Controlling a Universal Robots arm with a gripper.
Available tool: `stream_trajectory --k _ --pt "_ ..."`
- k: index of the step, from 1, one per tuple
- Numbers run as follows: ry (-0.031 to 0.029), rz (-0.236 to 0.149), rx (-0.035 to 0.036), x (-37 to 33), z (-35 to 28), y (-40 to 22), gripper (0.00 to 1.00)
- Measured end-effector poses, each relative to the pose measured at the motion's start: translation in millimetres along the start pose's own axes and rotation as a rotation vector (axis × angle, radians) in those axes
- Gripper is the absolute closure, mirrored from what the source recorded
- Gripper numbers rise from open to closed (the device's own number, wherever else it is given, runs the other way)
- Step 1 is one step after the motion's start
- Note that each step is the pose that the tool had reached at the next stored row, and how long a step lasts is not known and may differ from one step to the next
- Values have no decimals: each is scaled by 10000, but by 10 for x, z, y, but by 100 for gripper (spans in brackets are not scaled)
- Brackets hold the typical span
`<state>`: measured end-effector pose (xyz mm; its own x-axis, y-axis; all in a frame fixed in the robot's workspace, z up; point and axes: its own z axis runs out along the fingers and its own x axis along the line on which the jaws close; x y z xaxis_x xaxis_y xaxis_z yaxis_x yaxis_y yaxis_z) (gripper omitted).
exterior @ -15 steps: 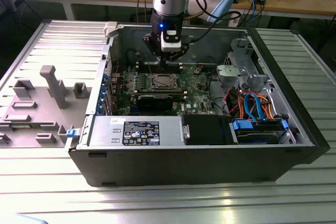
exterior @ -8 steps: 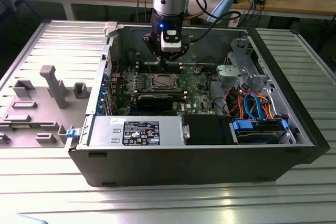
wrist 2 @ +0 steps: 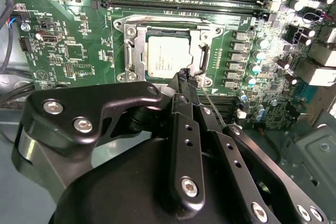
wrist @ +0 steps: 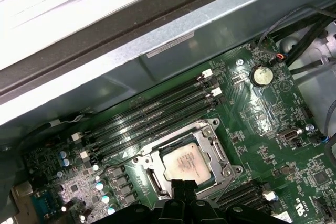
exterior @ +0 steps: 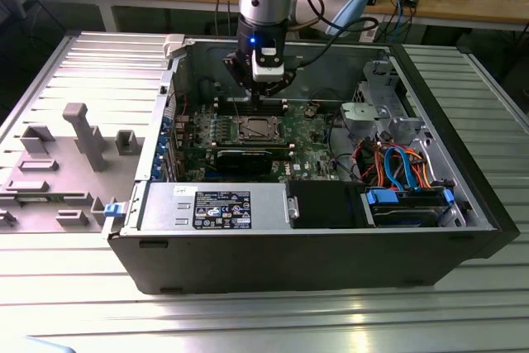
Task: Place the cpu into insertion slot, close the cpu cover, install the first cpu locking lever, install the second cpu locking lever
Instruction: 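Install the first cpu locking lever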
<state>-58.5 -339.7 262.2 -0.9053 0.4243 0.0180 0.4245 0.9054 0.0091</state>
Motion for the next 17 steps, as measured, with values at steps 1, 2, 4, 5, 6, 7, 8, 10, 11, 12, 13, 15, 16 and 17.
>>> stream_trajectory --k 1,2,4,5,6,7,8,10,11,12,13,15,16,17 --pt "1 -44 0 6 1 -3 89" --pt "1 -81 2 12 2 -6 89" --pt "2 -121 5 40 2 -20 89" --pt "2 -124 4 60 3 -29 89" --pt "2 -126 3 86 4 -41 89" --pt "1 -128 3 146 5 -69 89" --pt "2 -125 3 180 5 -85 89" --pt "1 -126 2 232 6 -109 89" --pt "1 -126 2 237 6 -111 89" --pt "1 -128 3 237 6 -111 89" --pt "1 -126 3 239 6 -113 89" --pt "1 -127 3 241 7 -114 89" --pt "1 -127 2 241 7 -113 89" --pt "1 -127 2 242 7 -114 89"
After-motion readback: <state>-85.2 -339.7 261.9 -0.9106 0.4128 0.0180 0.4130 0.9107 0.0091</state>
